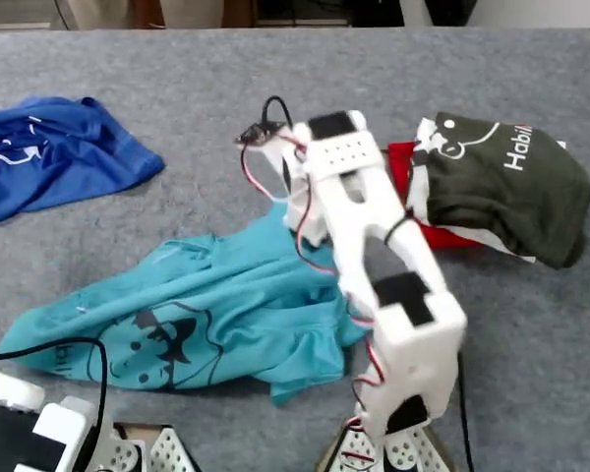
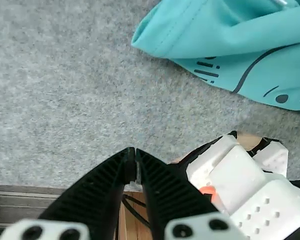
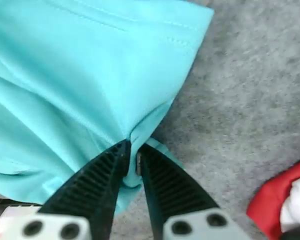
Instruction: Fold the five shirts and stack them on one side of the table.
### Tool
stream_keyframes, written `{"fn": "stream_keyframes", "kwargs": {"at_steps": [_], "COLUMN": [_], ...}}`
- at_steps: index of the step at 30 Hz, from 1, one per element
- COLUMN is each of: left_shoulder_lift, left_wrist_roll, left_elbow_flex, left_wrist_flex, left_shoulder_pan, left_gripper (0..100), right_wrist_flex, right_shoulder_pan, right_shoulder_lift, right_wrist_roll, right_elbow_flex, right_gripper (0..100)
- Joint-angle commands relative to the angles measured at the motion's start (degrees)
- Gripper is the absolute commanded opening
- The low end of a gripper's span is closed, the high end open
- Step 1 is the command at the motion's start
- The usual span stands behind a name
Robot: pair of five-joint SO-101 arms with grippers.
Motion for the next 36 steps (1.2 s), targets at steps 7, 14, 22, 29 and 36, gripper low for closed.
{"fn": "stream_keyframes", "kwargs": {"at_steps": [7,14,22,29,36], "left_shoulder_lift": [-0.7,-0.3,-0.2,-0.1,7.9], "left_wrist_roll": [17.1,39.3,54.0,61.8,67.8], "left_elbow_flex": [-5.5,-7.3,-6.9,-7.4,-4.4], "left_wrist_flex": [0.4,0.5,-9.8,-22.2,-29.8], "left_shoulder_pan": [16.6,43.6,70.7,81.1,89.0], "left_gripper": [2,2,2,2,2], "right_wrist_flex": [-23.7,-37.8,-53.1,-54.0,-54.1], "right_shoulder_pan": [6.3,15.9,23.2,19.8,19.7], "right_shoulder_lift": [-18.4,-26.2,-31.0,-32.7,-32.7], "right_wrist_roll": [-3.0,-4.5,-8.8,1.0,1.1], "right_elbow_flex": [28.0,43.8,55.8,58.8,58.7], "right_gripper": [0.2,0.2,16.7,48.5,39.4]}}
